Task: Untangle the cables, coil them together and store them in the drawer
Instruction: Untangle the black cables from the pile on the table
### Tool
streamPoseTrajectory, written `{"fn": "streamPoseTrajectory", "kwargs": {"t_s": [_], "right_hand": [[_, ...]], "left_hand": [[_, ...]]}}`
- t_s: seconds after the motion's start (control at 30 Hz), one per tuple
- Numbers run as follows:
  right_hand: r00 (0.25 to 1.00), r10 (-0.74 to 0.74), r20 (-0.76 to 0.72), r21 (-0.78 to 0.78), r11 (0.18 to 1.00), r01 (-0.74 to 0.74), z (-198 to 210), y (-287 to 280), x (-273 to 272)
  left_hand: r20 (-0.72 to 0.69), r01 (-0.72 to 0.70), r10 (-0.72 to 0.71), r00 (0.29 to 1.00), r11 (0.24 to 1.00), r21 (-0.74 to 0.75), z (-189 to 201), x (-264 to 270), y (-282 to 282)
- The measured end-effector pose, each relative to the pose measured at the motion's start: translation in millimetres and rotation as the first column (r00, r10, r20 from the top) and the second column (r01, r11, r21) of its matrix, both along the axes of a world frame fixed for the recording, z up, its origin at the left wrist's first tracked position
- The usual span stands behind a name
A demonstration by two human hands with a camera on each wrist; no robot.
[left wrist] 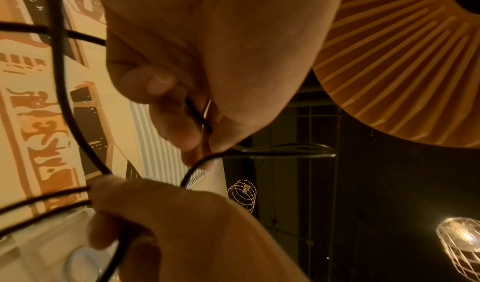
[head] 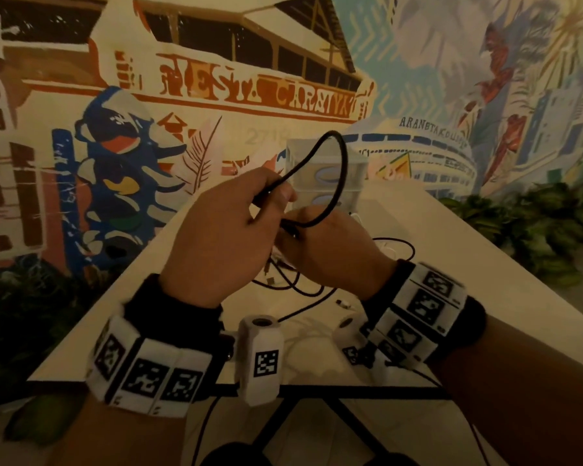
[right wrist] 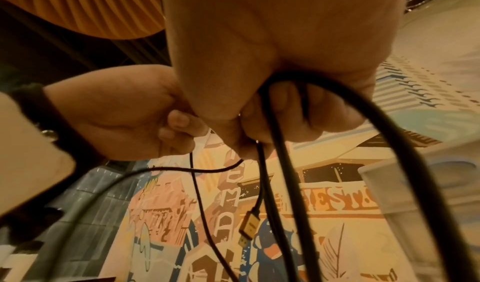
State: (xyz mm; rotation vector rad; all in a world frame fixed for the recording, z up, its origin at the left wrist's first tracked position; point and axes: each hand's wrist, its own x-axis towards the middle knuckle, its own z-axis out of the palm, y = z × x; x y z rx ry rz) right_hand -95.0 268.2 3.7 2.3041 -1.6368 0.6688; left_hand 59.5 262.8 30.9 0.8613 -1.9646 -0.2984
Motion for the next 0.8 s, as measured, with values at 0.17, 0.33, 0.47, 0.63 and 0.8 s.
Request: {"fn": "streamPoseTrajectory", "kwargs": {"t_s": [0.17,0.33,0.47,0.63,0.8], "right_hand": [[0.96,-0.163,0.226,0.045,0.987,0.156,-2.3,-0.7,-31.7],[0.967,-0.081,0.243,0.163,0.986,0.041,16.2,34.2,-52.2],[0.944,0.034,0.328,0.31,0.94,-0.142,25.6,69.9,-60.5],[0.934,0.139,0.329,0.643,0.692,-0.329,11.3,109.1,-60.9],[0.967,0.129,0.221,0.756,0.604,-0.253,-12.1,120.1,-68.7]], "left_hand": [[-0.182,0.003,0.009,0.983,0.998,0.063,-0.9,13.8,-4.5],[-0.065,0.009,-0.002,0.998,0.994,0.107,-8.9,20.8,-4.1],[0.106,0.064,-0.082,0.991,0.985,0.157,-13.0,25.0,13.4],[0.298,0.101,-0.161,0.941,0.973,0.207,-13.6,40.3,37.1],[0.45,0.045,-0.152,0.88,0.97,0.239,-12.7,56.9,45.6]]}}
